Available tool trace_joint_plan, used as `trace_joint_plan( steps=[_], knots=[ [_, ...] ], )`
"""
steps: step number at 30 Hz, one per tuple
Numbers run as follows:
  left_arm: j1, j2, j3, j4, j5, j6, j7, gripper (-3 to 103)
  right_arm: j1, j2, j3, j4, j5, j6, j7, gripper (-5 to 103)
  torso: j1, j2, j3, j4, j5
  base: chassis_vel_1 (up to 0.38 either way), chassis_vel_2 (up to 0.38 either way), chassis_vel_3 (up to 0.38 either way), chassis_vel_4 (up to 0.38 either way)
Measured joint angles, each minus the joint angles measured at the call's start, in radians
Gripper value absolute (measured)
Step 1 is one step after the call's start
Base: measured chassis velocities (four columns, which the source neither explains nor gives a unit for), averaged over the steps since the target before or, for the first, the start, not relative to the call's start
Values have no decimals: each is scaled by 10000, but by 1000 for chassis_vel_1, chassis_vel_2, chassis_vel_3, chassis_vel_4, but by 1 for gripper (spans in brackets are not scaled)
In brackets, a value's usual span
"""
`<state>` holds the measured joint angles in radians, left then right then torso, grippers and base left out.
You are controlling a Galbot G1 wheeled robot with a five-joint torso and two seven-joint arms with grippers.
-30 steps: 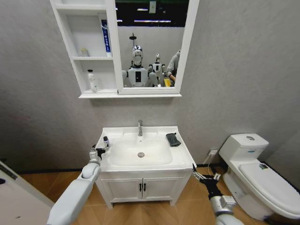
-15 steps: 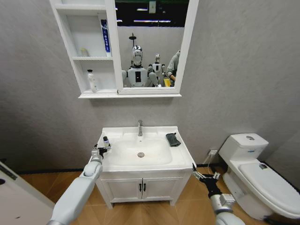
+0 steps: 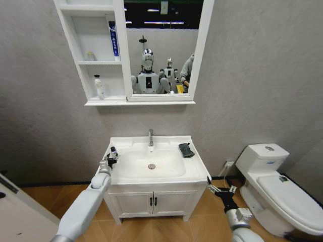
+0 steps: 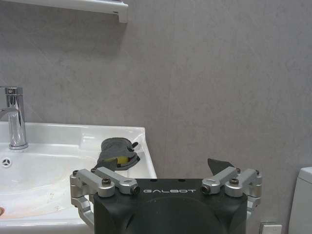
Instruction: Move facial cleanser and shampoo from washbasin to cabinet, then wipe washbasin with towel.
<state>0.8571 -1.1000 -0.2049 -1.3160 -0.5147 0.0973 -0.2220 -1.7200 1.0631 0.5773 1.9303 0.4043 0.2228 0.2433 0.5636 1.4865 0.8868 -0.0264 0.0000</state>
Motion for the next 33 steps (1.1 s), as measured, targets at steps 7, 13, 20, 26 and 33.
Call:
trace_joint_plan(
  steps=[7, 13, 20, 26, 33],
  knots=[
    [27, -15, 27, -47, 19, -65, 112, 42, 0, 0, -6, -27, -21, -5, 2, 100, 0, 0, 0, 1, -1, 0, 0, 0, 0],
    [105, 431, 57, -1020, 24, -7, 121, 42, 29, -55, -65, -56, -23, -38, 5, 100, 0, 0, 0, 0, -1, 0, 0, 0, 0],
    [-82, 2095, 62, -3295, -1560, 1154, -892, 42, 46, -174, -108, 28, 106, -118, 8, 100, -1, 0, 0, 1, 0, 0, 0, 0, 0],
    [-1244, 3736, 25, -5071, -3676, 2488, -1916, 42, 79, -134, -194, 149, 99, -167, 3, 100, -2, 0, 0, 1, 2, 0, 0, 0, 0],
    [-3565, 5041, 697, -5762, -6289, 3675, -2517, 42, 99, -56, -209, 292, 28, -211, 0, 100, -2, 0, 0, 0, -4, 0, 0, 0, 0]
  ],
)
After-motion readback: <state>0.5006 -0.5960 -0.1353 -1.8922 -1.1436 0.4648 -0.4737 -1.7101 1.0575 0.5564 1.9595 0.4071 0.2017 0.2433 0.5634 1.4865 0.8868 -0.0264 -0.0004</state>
